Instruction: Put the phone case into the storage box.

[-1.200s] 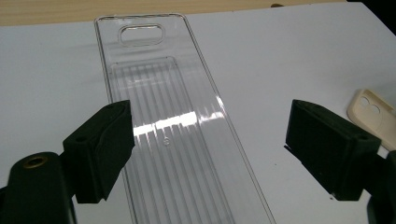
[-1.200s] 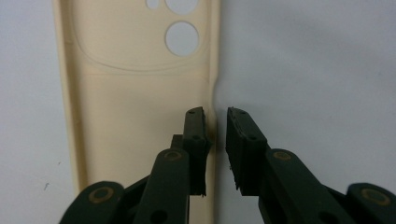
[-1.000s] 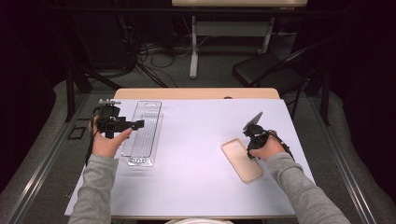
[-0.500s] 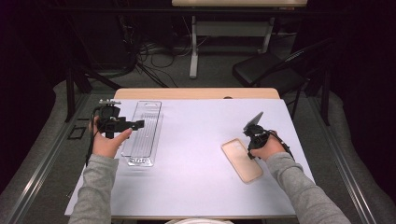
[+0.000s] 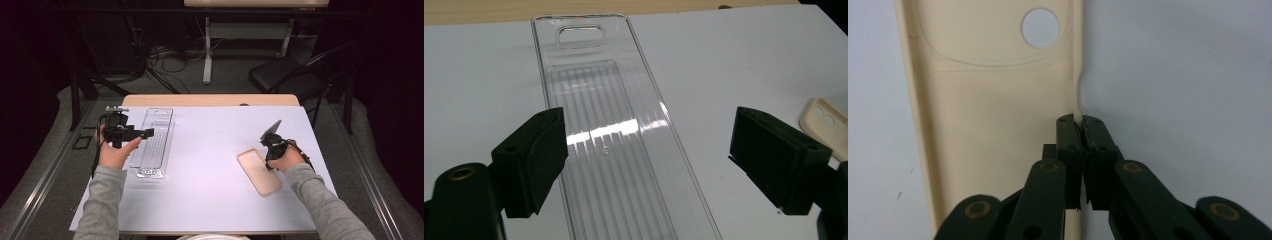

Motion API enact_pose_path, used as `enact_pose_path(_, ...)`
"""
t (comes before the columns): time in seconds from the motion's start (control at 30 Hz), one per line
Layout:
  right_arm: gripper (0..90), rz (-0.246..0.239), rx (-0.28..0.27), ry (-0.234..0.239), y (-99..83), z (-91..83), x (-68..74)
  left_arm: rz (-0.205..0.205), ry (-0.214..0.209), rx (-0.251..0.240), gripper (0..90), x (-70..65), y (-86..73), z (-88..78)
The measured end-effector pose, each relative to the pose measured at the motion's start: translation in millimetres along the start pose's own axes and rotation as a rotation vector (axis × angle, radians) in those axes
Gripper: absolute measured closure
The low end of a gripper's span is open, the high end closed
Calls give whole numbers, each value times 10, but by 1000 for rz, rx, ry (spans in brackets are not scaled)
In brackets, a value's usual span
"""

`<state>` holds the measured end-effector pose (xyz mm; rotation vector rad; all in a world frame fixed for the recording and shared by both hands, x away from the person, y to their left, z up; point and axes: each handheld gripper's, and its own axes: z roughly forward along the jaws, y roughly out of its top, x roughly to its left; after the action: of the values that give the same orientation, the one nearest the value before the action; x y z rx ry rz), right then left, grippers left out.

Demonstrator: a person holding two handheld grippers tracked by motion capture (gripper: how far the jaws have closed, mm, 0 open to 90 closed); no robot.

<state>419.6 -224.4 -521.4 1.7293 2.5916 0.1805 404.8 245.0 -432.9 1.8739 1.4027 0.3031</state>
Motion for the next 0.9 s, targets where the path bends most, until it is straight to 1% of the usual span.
enact_pose_path(0.27,877,-5,-10,-2,-5,-13,5,-4,2,-6,156,7,-1,-6)
enact_pose_path(0.33,879,-5,-26,-3,-7,-35,6,-4,2,-6,156,11,-1,-7)
enact_pose_path(0.4,879,-6,-30,-5,-8,-47,5,-4,2,-5,156,15,0,-10)
enact_pose_path(0.43,879,6,-56,1,-18,-54,10,-4,2,-5,156,17,1,-13)
enact_pose_path(0.47,880,-3,-63,2,-20,-61,6,-5,3,-8,156,17,0,-13)
enact_pose_path(0.5,880,-3,-63,2,-20,-61,6,-5,3,-9,156,17,-1,-14)
enact_pose_path(0.53,879,2,-49,-8,-21,-94,14,-5,4,-10,156,17,-1,-16)
enact_pose_path(0.57,879,-3,-53,-9,-24,-107,13,-5,3,-10,156,17,-1,-16)
enact_pose_path(0.6,879,-5,-64,-8,-29,-118,16,-5,4,-11,156,16,0,-16)
enact_pose_path(0.63,879,5,-106,11,-40,-106,22,-5,4,-11,156,15,0,-15)
enact_pose_path(0.73,879,-2,-109,8,-42,-138,30,-4,4,-11,156,11,-1,-14)
enact_pose_path(0.77,879,-5,-103,1,-43,-177,42,-3,4,-11,156,9,-1,-13)
enact_pose_path(0.8,879,-4,-122,6,-48,-182,47,-2,5,-12,156,8,-1,-13)
enact_pose_path(0.83,879,-3,-130,7,-52,-196,54,-2,5,-12,156,8,-2,-13)
enact_pose_path(0.9,879,-15,-147,8,-57,-224,62,-1,5,-12,156,10,-3,-12)
